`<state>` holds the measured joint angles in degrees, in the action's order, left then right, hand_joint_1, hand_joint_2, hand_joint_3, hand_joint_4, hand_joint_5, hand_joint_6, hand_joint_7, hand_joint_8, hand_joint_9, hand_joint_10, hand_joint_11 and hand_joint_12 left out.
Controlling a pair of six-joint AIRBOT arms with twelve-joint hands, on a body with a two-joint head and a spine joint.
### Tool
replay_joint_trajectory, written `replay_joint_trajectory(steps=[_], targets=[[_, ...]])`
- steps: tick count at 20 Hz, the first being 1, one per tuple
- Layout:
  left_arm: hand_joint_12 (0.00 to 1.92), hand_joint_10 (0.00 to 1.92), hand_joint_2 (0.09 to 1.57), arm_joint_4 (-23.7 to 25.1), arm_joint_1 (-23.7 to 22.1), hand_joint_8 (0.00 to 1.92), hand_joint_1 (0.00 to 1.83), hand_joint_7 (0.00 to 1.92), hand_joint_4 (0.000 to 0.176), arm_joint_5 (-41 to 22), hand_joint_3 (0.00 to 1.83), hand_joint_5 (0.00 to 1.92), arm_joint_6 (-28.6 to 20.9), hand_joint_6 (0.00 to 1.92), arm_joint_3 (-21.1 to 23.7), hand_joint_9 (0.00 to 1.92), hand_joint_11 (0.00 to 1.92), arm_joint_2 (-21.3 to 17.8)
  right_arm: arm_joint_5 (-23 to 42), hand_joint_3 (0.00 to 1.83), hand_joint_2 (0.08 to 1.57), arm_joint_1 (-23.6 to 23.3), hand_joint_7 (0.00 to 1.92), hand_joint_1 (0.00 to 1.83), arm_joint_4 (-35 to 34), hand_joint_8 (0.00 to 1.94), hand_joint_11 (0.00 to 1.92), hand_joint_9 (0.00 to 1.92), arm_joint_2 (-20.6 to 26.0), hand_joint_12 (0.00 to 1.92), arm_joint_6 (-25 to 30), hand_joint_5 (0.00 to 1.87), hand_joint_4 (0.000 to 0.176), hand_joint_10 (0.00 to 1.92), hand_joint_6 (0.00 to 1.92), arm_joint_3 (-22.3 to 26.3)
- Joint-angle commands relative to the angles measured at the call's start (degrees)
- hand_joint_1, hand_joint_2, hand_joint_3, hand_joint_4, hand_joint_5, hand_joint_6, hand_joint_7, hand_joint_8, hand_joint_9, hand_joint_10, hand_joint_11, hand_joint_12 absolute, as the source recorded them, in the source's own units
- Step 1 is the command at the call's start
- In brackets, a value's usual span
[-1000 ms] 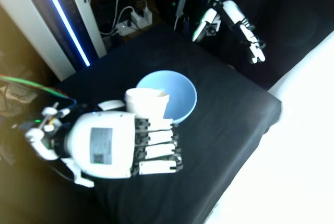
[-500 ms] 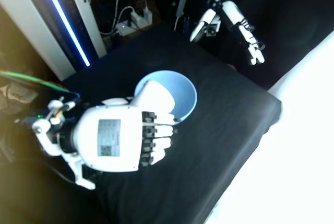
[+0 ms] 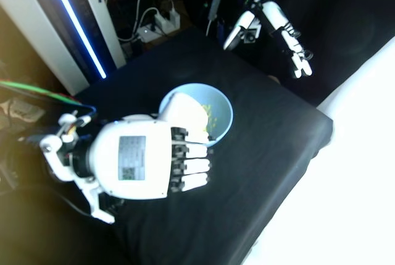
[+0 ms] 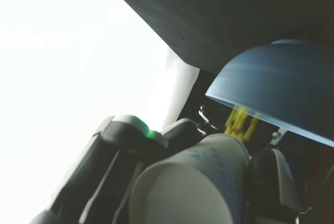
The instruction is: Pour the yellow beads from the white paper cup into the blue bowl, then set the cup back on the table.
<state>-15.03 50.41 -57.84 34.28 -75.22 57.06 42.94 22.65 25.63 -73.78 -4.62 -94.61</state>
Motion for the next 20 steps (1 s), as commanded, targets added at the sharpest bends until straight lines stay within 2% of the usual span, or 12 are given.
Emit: replay_joint_trajectory(steps=[1, 3, 6, 7, 9, 11, 12, 14, 15, 17, 18, 20], targets=[[0.0, 0.0, 0.67, -0.9, -0.5, 0.01, 0.51, 0.21, 0.081, -6.7, 0.0, 0.0, -0.5, 0.0, -0.6, 0.0, 0.0, -0.1, 5.8, 0.0, 1.08, -1.0, 1.06, 1.27, -2.7, 0.96, 1.01, 1.0, 0.5, 1.92, 0.5, 1.06, 0.0, 1.91, 0.76, 0.0], [0.0, 0.0, 0.66, -0.9, -0.6, 0.01, 0.5, 0.2, 0.094, -6.6, 0.0, 0.0, -0.5, 0.0, -0.6, 0.0, 0.0, -0.1, 5.8, 0.0, 1.08, -1.0, 1.05, 1.27, -2.5, 0.94, 1.02, 1.02, 0.5, 1.92, 0.5, 1.03, 0.0, 1.92, 0.85, 0.0], [0.0, 0.0, 0.68, -0.7, -0.7, 0.01, 0.51, 0.21, 0.098, -6.5, 0.0, 0.0, -0.5, 0.0, -0.6, 0.0, 0.0, -0.1, 5.6, 0.0, 1.1, -1.0, 1.03, 1.26, -1.8, 0.96, 0.68, 0.78, 0.5, 1.92, 0.5, 1.0, 0.0, 1.75, 0.9, 0.0], [0.0, 0.0, 0.67, -0.7, -0.8, 0.0, 0.51, 0.2, 0.095, -6.4, 0.0, 0.0, -0.5, 0.0, -0.6, 0.0, 0.0, -0.1, 5.3, 0.0, 1.1, -1.1, 1.03, 1.26, -1.4, 0.96, 0.83, 0.83, 0.5, 1.92, 0.5, 1.0, 0.0, 1.89, 0.9, 0.0], [0.0, 0.0, 0.66, -0.5, -0.9, 0.0, 0.5, 0.19, 0.089, -6.3, 0.0, 0.0, -0.5, 0.0, -0.7, 0.0, 0.0, -0.1, 4.6, 0.0, 1.1, -1.4, 1.0, 1.26, -0.3, 1.02, 0.81, 0.8, 0.5, 1.92, 0.5, 0.98, 0.0, 1.82, 0.93, 0.0], [0.0, 0.0, 0.66, -0.5, -0.9, 0.0, 0.51, 0.2, 0.096, -6.3, 0.0, 0.0, -0.5, 0.0, -0.7, 0.0, 0.0, -0.1, 4.2, 0.0, 1.08, -1.4, 1.06, 1.27, 0.4, 0.92, 1.11, 1.03, 0.5, 1.92, 0.5, 1.03, 0.0, 1.92, 0.86, 0.0], [0.0, 0.0, 0.66, -0.5, -0.9, 0.0, 0.51, 0.19, 0.091, -6.3, 0.0, 0.0, -0.5, 0.0, -0.7, 0.0, 0.0, -0.1, 4.0, 0.0, 1.09, -1.5, 1.03, 1.26, 0.6, 0.95, 0.86, 0.84, 0.5, 1.92, 0.5, 1.01, 0.0, 1.77, 0.89, 0.0], [0.0, 0.0, 0.67, -0.5, -0.9, 0.0, 0.51, 0.19, 0.082, -6.2, 0.0, 0.0, -0.5, 0.0, -0.7, 0.0, 0.0, -0.1, 3.5, 0.0, 1.07, -1.5, 0.91, 1.18, 1.2, 1.24, 0.81, 0.77, 0.5, 1.92, 0.5, 1.07, 0.0, 1.87, 0.81, 0.1], [0.0, 0.0, 0.66, -0.5, -0.9, 0.01, 0.52, 0.2, 0.094, -6.2, 0.0, 0.0, -0.5, 0.0, -0.7, 0.0, 0.0, -0.1, 3.2, 0.0, 1.11, -1.5, 0.95, 1.24, 1.5, 1.11, 0.71, 0.69, 0.5, 1.92, 0.5, 0.98, 0.0, 1.73, 0.94, 0.1], [0.0, 0.0, 0.66, -0.5, -0.9, 0.01, 0.52, 0.2, 0.087, -6.2, 0.0, 0.0, -0.5, 0.0, -0.7, 0.0, 0.0, -0.1, 3.1, 0.0, 1.12, -1.5, 0.93, 1.24, 1.5, 1.09, 0.61, 0.63, 0.5, 1.92, 0.5, 0.97, 0.0, 1.61, 0.95, 0.1], [0.0, 0.0, 0.66, -0.4, -0.9, 0.0, 0.52, 0.19, 0.095, -6.2, 0.0, 0.0, -0.5, 0.0, -0.7, 0.0, 0.0, -0.1, 3.0, 0.0, 1.11, -1.5, 0.92, 1.25, 1.5, 1.25, 0.55, 0.65, 0.5, 1.92, 0.5, 1.08, 0.0, 1.43, 0.63, 0.1], [0.0, 0.0, 0.66, -0.4, -0.9, 0.0, 0.51, 0.19, 0.088, -6.1, 0.0, 0.0, -0.5, 0.0, -0.7, 0.0, 0.0, -0.1, 2.9, 0.0, 1.12, -1.5, 0.96, 1.25, 1.8, 1.07, 0.66, 0.71, 0.5, 1.92, 0.5, 0.96, 0.0, 1.59, 0.97, 0.1]])
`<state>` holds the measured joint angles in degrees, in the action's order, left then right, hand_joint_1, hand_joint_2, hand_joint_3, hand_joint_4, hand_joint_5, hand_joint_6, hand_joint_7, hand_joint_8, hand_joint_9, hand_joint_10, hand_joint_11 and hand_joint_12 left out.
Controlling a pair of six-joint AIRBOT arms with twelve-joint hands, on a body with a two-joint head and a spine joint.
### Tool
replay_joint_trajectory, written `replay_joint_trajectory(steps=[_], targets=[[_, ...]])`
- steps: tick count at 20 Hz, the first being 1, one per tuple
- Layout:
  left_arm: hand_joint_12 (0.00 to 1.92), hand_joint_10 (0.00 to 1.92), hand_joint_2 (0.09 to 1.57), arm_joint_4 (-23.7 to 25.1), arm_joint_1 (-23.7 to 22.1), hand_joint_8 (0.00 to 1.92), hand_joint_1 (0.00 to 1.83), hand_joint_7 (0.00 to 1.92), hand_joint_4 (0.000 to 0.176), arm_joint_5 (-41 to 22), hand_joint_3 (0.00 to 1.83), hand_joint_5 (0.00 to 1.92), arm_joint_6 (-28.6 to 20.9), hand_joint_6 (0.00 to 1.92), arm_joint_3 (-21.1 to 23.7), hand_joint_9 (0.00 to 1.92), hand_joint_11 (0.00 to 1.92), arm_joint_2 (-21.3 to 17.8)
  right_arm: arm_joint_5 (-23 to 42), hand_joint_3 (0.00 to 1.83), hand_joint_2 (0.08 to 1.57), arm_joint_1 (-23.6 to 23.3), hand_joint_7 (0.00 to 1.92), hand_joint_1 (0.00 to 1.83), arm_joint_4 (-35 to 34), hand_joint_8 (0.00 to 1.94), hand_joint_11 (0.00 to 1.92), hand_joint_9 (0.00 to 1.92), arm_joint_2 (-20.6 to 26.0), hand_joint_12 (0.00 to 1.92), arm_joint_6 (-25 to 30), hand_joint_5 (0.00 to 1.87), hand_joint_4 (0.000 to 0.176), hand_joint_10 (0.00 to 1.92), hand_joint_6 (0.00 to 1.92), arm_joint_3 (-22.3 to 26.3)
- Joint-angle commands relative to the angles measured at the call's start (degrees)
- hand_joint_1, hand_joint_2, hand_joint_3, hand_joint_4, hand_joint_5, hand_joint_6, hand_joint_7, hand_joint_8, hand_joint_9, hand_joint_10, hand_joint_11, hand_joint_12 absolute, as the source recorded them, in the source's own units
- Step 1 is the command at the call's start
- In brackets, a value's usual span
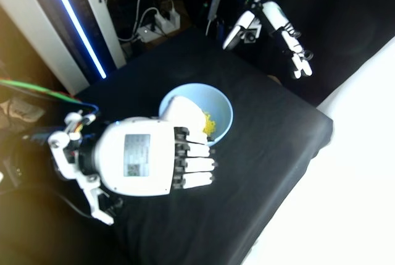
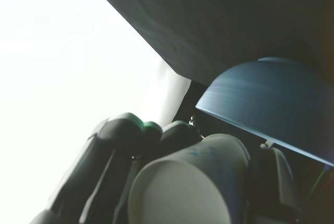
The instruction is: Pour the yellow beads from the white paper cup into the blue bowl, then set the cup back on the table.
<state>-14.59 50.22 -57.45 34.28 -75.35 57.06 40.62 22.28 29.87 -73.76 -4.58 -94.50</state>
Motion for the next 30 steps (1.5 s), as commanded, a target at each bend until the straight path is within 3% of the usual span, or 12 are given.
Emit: replay_joint_trajectory(steps=[1, 9, 10, 11, 12, 13, 17, 19, 22, 24, 27, 30], targets=[[0.0, 0.0, 0.67, -0.9, -0.8, 0.0, 0.5, 0.19, 0.09, -6.5, 0.0, 0.0, -0.5, 0.0, -0.6, 0.0, 0.0, -0.1, 5.2, 0.0, 1.08, -1.1, 0.89, 1.18, -2.4, 1.25, 0.77, 0.75, 0.5, 1.92, 0.5, 1.05, 0.0, 1.76, 0.84, 0.0], [0.0, 0.0, 0.72, -1.0, -0.8, 0.01, 0.5, 0.21, 0.071, -6.7, 0.01, 0.0, -0.6, 0.0, -0.5, 0.0, 0.0, 0.0, 5.8, 0.0, 1.09, -1.1, 1.1, 1.23, -6.5, 0.8, 0.9, 1.07, 1.3, 1.57, 0.5, 1.0, 0.028, 1.15, 0.93, 0.1], [0.0, 0.0, 0.72, -1.0, -0.8, 0.01, 0.5, 0.23, 0.073, -6.8, 0.01, 0.0, -0.6, 0.0, -0.5, 0.0, 0.0, 0.0, 6.5, 0.0, 1.1, -1.1, 1.08, 1.23, -8.0, 0.83, 0.83, 1.06, 1.8, 1.55, 0.5, 0.99, 0.03, 1.07, 0.97, 0.1], [0.0, 0.0, 0.72, -1.0, -0.8, 0.01, 0.51, 0.22, 0.084, -6.9, 0.01, 0.0, -0.6, 0.0, -0.4, 0.0, 0.0, 0.0, 7.5, 0.0, 1.09, -1.1, 1.06, 1.22, -10.3, 0.87, 0.18, 0.76, 2.7, 1.72, 0.5, 1.03, 0.044, 0.93, 0.89, 0.1], [0.0, 0.0, 0.72, -1.1, -0.8, 0.01, 0.51, 0.21, 0.085, -6.9, 0.01, 0.0, -0.6, 0.0, -0.4, 0.0, 0.0, 0.0, 8.3, 0.0, 1.07, -0.9, 1.11, 1.23, -11.9, 0.81, 0.04, 0.67, 3.2, 1.41, 0.5, 1.06, 0.034, 0.74, 0.81, 0.1], [0.0, 0.0, 0.71, -1.1, -0.8, 0.0, 0.5, 0.2, 0.09, -6.9, 0.01, 0.0, -0.6, 0.0, -0.3, 0.0, 0.0, 0.0, 9.6, 0.0, 1.09, -0.3, 1.13, 1.24, -14.1, 0.83, 0.37, 0.86, 3.5, 1.76, 0.5, 0.99, 0.0, 1.21, 0.88, 0.1], [0.0, 0.0, 0.72, -1.3, -0.7, 0.0, 0.52, 0.19, 0.087, -7.1, 0.01, 0.0, -0.6, 0.0, -0.2, 0.0, 0.0, 0.0, 15.4, 0.0, 1.14, 4.7, 1.06, 1.22, -23.6, 0.94, 0.07, 0.8, 4.2, 1.36, 0.5, 0.85, 0.0, 0.5, 1.11, 0.1], [0.0, 0.0, 0.73, -1.4, -0.5, 0.0, 0.51, 0.18, 0.092, -7.2, 0.01, 0.0, -0.6, 0.0, -0.2, 0.0, 0.0, 0.0, 17.3, 0.0, 1.14, 6.8, 1.07, 1.23, -27.1, 0.95, 0.48, 0.81, 4.3, 1.73, 0.5, 0.83, 0.0, 0.91, 1.1, 0.2], [0.0, 0.0, 0.71, -1.5, -0.4, 0.01, 0.55, 0.22, 0.091, -7.3, 0.0, 0.0, -0.8, 0.0, -0.2, 0.0, 0.0, 0.0, 21.0, 0.0, 1.19, 11.0, 0.98, 1.19, -33.3, 0.94, 0.0, 0.75, 4.2, 1.08, 0.5, 0.73, 0.0, 0.09, 1.41, 0.2], [0.0, 0.0, 0.71, -1.5, -0.3, 0.01, 0.57, 0.22, 0.099, -7.3, 0.0, 0.0, -0.8, 0.0, -0.2, 0.0, 0.0, 0.0, 22.2, 0.0, 1.18, 12.8, 1.0, 1.2, -35.5, 0.9, 0.0, 0.75, 4.1, 1.02, 0.5, 0.74, 0.0, 0.07, 1.4, 0.3], [0.0, 0.0, 0.73, -1.5, -0.3, 0.0, 0.57, 0.19, 0.089, -7.3, 0.0, 0.0, -0.8, 0.0, -0.2, 0.0, 0.0, 0.0, 24.7, 0.0, 1.15, 16.4, 0.93, 1.21, -40.3, 0.92, 0.0, 0.79, 4.1, 1.48, 0.5, 0.92, 0.0, 0.05, 1.23, 0.6], [0.0, 0.0, 0.72, -1.5, -0.3, 0.02, 0.55, 0.22, 0.095, -7.3, 0.0, 0.0, -0.9, 0.0, -0.1, 0.0, 0.0, 0.0, 26.7, 0.0, 1.13, 19.5, 0.79, 1.09, -43.9, 0.04, 0.0, 0.53, 4.0, 1.19, 0.5, 0.95, 0.0, 0.0, 1.03, 1.1]])
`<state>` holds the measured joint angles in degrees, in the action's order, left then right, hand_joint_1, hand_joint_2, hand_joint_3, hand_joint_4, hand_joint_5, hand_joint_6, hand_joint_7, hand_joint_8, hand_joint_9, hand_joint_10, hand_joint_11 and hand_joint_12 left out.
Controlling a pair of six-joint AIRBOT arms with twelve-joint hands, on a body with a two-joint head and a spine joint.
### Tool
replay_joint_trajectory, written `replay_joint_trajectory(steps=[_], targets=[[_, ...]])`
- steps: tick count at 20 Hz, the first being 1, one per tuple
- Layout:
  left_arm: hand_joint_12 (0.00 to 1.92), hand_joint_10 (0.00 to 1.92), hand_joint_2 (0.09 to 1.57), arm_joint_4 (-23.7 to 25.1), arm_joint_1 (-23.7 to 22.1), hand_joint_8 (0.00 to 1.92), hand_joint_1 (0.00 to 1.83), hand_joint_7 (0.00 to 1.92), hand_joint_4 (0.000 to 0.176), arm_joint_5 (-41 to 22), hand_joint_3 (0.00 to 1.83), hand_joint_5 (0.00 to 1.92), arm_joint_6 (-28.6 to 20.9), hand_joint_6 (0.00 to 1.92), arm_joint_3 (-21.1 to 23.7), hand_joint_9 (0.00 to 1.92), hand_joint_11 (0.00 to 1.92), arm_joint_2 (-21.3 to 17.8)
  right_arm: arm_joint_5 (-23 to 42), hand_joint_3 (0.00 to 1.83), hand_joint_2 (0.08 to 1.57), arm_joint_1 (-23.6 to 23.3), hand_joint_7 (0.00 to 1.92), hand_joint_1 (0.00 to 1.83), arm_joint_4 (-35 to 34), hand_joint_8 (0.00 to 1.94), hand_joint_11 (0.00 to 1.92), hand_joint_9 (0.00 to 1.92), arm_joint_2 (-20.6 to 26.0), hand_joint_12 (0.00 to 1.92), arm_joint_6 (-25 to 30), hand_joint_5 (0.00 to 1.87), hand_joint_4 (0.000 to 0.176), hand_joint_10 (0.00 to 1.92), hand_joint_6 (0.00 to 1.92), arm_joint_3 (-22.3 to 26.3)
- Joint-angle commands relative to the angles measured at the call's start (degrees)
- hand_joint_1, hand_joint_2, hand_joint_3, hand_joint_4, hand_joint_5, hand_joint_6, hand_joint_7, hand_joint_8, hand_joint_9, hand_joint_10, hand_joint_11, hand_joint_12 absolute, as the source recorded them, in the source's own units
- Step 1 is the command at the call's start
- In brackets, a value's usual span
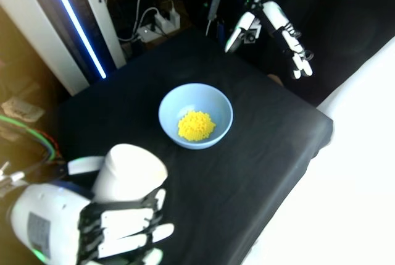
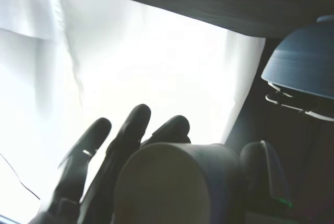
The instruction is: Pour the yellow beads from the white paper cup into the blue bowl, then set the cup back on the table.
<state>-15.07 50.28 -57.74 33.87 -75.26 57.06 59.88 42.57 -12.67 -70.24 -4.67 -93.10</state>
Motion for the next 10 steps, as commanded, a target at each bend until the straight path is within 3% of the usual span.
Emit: replay_joint_trajectory(steps=[1, 3, 4, 5, 6, 7, 8, 9, 10], targets=[[0.0, 0.0, 0.73, -1.0, -0.3, 0.02, 0.55, 0.23, 0.089, -7.0, 0.0, 0.0, -0.5, 0.0, -0.2, 0.0, 0.0, 0.0, 7.9, 0.0, 1.12, 0.3, 0.76, 1.09, -2.6, 0.01, 0.0, 0.49, 0.3, 1.19, 0.6, 0.97, 0.0, 0.0, 1.0, -0.2], [0.0, 0.0, 0.74, -1.0, -0.2, 0.02, 0.56, 0.23, 0.094, -7.1, 0.01, 0.0, -0.5, 0.0, -0.2, 0.0, 0.0, 0.0, 8.6, 0.0, 1.13, 1.9, 0.61, 1.1, -4.4, 0.0, 0.0, 0.35, -0.2, 1.03, 0.6, 0.96, 0.0, 0.0, 1.02, -0.2], [0.0, 0.0, 0.74, -1.0, -0.2, 0.02, 0.56, 0.24, 0.086, -7.1, 0.0, 0.0, -0.5, 0.0, -0.2, 0.0, 0.0, 0.0, 8.9, 0.0, 1.12, 2.3, 0.48, 1.09, -4.9, 0.0, 0.0, 0.21, -0.4, 0.63, 0.6, 0.98, 0.0, 0.0, 0.99, -0.2], [0.0, 0.0, 0.73, -1.1, -0.1, 0.02, 0.55, 0.24, 0.093, -7.1, 0.0, 0.0, -0.6, 0.0, -0.2, 0.0, 0.0, 0.0, 9.3, 0.0, 1.1, 2.8, 0.41, 1.09, -5.5, 0.0, 0.0, 0.1, -0.6, 0.24, 0.6, 1.0, 0.022, 0.0, 0.94, -0.2], [0.0, 0.0, 0.74, -1.1, -0.1, 0.02, 0.55, 0.24, 0.09, -7.1, 0.0, 0.0, -0.6, 0.0, -0.2, 0.0, 0.0, 0.0, 9.4, 0.0, 1.1, 3.1, 0.35, 1.07, -5.7, 0.0, 0.0, 0.05, -0.8, 0.05, 0.6, 1.01, 0.07, 0.0, 0.93, -0.2], [0.0, 0.0, 0.74, -1.1, -0.1, 0.01, 0.55, 0.24, 0.097, -7.1, 0.0, 0.0, -0.6, 0.0, -0.2, 0.0, 0.0, 0.0, 9.4, 0.0, 1.08, 3.4, 0.29, 1.08, -6.0, 0.0, 0.0, 0.01, -1.0, 0.01, 0.6, 1.04, 0.082, 0.0, 0.88, -0.2], [0.0, 0.0, 0.74, -1.1, -0.1, 0.01, 0.55, 0.24, 0.103, -7.1, 0.0, 0.0, -0.6, 0.0, -0.2, 0.0, 0.0, 0.1, 9.5, 0.0, 1.07, 3.6, 0.23, 1.09, -6.2, 0.0, 0.0, 0.0, -1.1, 0.0, 0.6, 1.08, 0.056, 0.0, 0.82, -0.2], [0.0, 0.0, 0.73, -1.1, -0.1, 0.01, 0.54, 0.24, 0.118, -7.1, 0.0, 0.0, -0.6, 0.0, -0.2, 0.0, 0.0, 0.1, 9.6, 0.0, 1.06, 3.6, 0.21, 1.09, -6.3, 0.0, 0.0, 0.0, -1.2, 0.0, 0.6, 1.1, 0.085, 0.0, 0.78, -0.2], [0.0, 0.0, 0.73, -1.0, -0.1, 0.01, 0.54, 0.24, 0.12, -7.1, 0.0, 0.0, -0.6, 0.0, -0.2, 0.0, 0.0, 0.1, 9.6, 0.0, 1.06, 3.6, 0.18, 1.09, -6.3, 0.0, 0.0, 0.0, -1.3, 0.0, 0.6, 1.11, 0.089, 0.0, 0.77, -0.2]])
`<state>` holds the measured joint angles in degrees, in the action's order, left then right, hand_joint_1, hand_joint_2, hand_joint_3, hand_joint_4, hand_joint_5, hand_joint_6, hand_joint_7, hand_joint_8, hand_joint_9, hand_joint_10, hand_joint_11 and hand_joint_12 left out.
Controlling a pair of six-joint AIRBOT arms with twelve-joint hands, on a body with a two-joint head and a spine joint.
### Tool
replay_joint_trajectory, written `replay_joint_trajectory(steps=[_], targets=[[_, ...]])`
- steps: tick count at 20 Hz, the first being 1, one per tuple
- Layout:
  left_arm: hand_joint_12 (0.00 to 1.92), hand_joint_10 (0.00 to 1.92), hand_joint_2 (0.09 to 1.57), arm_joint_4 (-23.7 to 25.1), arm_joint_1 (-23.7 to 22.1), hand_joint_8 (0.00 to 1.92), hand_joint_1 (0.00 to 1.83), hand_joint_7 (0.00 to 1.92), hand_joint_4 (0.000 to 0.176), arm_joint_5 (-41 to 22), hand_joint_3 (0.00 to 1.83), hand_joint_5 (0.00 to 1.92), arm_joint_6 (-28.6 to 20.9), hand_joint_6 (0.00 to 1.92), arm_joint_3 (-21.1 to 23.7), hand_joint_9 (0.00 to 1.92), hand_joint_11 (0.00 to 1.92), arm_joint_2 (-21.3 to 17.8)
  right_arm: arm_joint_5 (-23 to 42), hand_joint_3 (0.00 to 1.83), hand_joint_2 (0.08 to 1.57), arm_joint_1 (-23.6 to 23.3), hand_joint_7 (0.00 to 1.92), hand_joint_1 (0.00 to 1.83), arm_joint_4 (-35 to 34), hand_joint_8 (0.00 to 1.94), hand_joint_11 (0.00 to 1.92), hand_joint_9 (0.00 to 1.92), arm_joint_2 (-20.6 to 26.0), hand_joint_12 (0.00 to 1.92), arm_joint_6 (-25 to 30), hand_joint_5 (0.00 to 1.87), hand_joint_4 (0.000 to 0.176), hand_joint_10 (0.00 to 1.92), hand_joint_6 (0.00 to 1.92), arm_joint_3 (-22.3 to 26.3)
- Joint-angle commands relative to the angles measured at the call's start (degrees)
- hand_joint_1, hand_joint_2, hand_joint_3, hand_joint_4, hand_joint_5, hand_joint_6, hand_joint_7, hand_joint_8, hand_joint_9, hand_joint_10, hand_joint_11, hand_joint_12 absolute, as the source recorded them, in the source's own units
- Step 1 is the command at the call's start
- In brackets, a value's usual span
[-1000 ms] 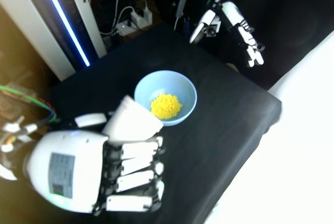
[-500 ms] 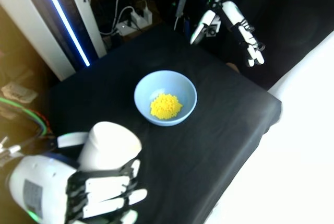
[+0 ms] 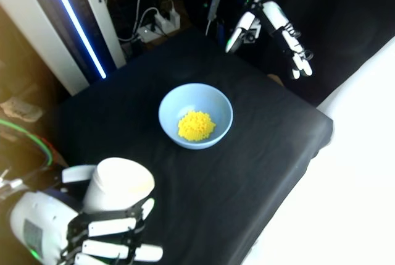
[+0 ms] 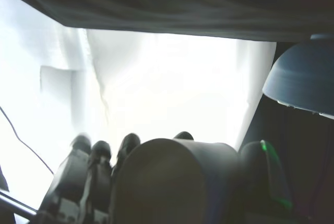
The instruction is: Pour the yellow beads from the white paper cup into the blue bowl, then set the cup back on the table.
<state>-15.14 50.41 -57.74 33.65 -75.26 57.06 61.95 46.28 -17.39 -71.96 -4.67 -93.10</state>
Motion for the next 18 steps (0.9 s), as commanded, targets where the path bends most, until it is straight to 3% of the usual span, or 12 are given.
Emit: replay_joint_trajectory(steps=[1, 2, 3, 5, 7, 9, 11, 12, 14, 15, 16, 18], targets=[[0.0, 0.0, 0.74, -1.0, -0.3, 0.0, 0.54, 0.23, 0.116, -7.1, 0.0, 0.0, -0.4, 0.0, -0.2, 0.0, 0.0, 0.1, 7.5, 0.0, 1.06, -0.1, 0.17, 1.08, -1.5, 0.0, 0.0, 0.0, 0.3, 0.0, 0.6, 1.1, 0.11, 0.0, 0.78, -0.2], [0.0, 0.0, 0.73, -1.0, -0.3, 0.0, 0.53, 0.23, 0.129, -7.1, 0.0, 0.0, -0.4, 0.0, -0.2, 0.0, 0.0, 0.1, 7.5, 0.0, 1.07, -0.1, 0.2, 1.06, -1.4, 0.0, 0.0, 0.0, 0.2, 0.0, 0.6, 1.06, 0.138, 0.0, 0.84, -0.2], [0.0, 0.0, 0.74, -0.9, -0.3, 0.01, 0.52, 0.24, 0.124, -7.0, 0.0, 0.0, -0.4, 0.0, -0.2, 0.01, 0.0, 0.1, 7.5, 0.0, 1.09, -0.1, 0.19, 1.05, -1.2, 0.0, 0.0, 0.0, 0.1, 0.0, 0.6, 1.02, 0.141, 0.0, 0.91, -0.2], [0.0, 0.0, 0.73, -0.9, -0.3, 0.0, 0.54, 0.22, 0.123, -6.9, 0.0, 0.0, -0.4, 0.0, -0.3, 0.0, 0.0, 0.1, 7.5, 0.0, 1.1, -0.1, 0.19, 1.07, -1.0, 0.0, 0.0, 0.0, 0.0, 0.0, 0.6, 1.01, 0.08, 0.0, 0.94, -0.2], [0.0, 0.0, 0.74, -0.9, -0.3, 0.0, 0.52, 0.23, 0.126, -6.9, 0.0, 0.0, -0.4, 0.0, -0.3, 0.0, 0.0, 0.2, 7.5, 0.0, 1.09, -0.1, 0.19, 1.08, -0.7, 0.0, 0.0, 0.0, 0.0, 0.0, 0.6, 1.03, 0.065, 0.0, 0.91, -0.2], [0.0, 0.0, 0.73, -0.8, -0.3, 0.0, 0.52, 0.22, 0.118, -6.8, 0.0, 0.0, -0.4, 0.0, -0.3, 0.0, 0.0, 0.2, 7.5, 0.0, 1.08, -0.1, 0.2, 1.05, -0.6, 0.0, 0.0, 0.0, 0.0, 0.0, 0.6, 1.04, 0.164, 0.0, 0.88, -0.2], [0.0, 0.0, 0.74, -0.8, -0.3, 0.0, 0.53, 0.21, 0.12, -6.8, 0.0, 0.0, -0.4, 0.0, -0.3, 0.0, 0.0, 0.2, 7.5, 0.0, 1.07, -0.1, 0.21, 1.04, -0.5, 0.0, 0.0, 0.0, -0.1, 0.0, 0.6, 1.06, 0.176, 0.0, 0.85, -0.2], [0.0, 0.0, 0.74, -0.8, -0.3, 0.0, 0.53, 0.2, 0.108, -6.8, 0.0, 0.0, -0.4, 0.0, -0.4, 0.0, 0.0, 0.2, 7.5, 0.0, 1.07, -0.1, 0.2, 1.04, -0.4, 0.0, 0.0, 0.0, -0.1, 0.0, 0.6, 1.05, 0.176, 0.0, 0.85, -0.3], [0.0, 0.0, 0.74, -0.7, -0.3, 0.0, 0.54, 0.18, 0.118, -6.7, 0.0, 0.0, -0.4, 0.0, -0.4, 0.0, 0.0, 0.3, 7.5, 0.01, 1.1, -0.1, 0.19, 1.01, -0.1, 0.0, 0.0, 0.0, -0.2, 0.0, 0.6, 0.98, 0.176, 0.0, 0.97, -0.3], [0.0, 0.0, 0.73, -0.7, -0.3, 0.0, 0.54, 0.19, 0.131, -6.7, 0.0, 0.0, -0.4, 0.0, -0.4, 0.0, 0.0, 0.3, 7.5, 0.0, 1.04, -0.1, 0.2, 0.82, 0.0, 0.0, 0.0, 0.0, -0.2, 0.0, 0.6, 0.89, 0.066, 0.0, 0.53, -0.3], [0.0, 0.0, 0.74, -0.7, -0.3, 0.0, 0.54, 0.19, 0.134, -6.7, 0.0, 0.0, -0.4, 0.0, -0.5, 0.0, 0.0, 0.3, 7.5, 0.0, 1.02, -0.1, 0.2, 0.67, 0.2, 0.0, 0.0, 0.0, -0.2, 0.0, 0.6, 0.93, 0.014, 0.0, 0.27, -0.4], [0.0, 0.0, 0.75, -0.7, -0.3, 0.0, 0.55, 0.18, 0.137, -6.7, 0.0, 0.0, -0.4, 0.0, -0.5, 0.0, 0.0, 0.3, 7.5, 0.0, 0.99, -0.1, 0.19, 0.44, 0.3, 0.0, 0.0, 0.0, -0.2, 0.0, 0.6, 0.91, 0.0, 0.0, 0.08, -0.4]])
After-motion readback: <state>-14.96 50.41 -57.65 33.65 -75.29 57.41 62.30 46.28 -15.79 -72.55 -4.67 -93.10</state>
